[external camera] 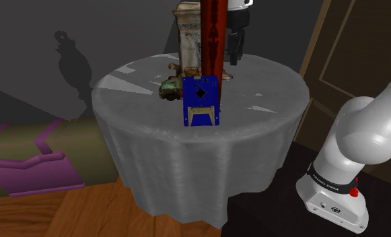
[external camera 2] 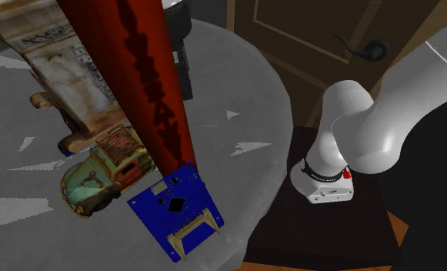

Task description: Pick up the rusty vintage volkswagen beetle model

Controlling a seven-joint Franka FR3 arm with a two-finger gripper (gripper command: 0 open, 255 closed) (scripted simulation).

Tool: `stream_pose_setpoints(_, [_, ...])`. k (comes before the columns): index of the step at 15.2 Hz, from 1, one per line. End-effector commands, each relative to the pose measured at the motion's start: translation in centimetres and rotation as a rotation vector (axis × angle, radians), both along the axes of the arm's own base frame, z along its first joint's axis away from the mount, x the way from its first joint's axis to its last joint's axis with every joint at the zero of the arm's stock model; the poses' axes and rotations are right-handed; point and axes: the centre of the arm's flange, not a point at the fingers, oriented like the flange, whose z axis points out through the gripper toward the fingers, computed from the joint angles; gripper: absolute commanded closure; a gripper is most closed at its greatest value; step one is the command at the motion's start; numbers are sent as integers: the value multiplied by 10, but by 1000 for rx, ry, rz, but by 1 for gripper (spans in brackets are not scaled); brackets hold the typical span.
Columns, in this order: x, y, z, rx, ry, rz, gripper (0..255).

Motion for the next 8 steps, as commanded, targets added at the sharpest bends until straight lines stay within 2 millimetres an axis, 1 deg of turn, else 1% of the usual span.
stream_pose_setpoints(1, [19,24,2,-4,8,61,0])
stream_pose_setpoints(5, [51,68,6,-12,23,180,0])
stream_pose_setpoints(8, [71,104,8,-19,35,269,0])
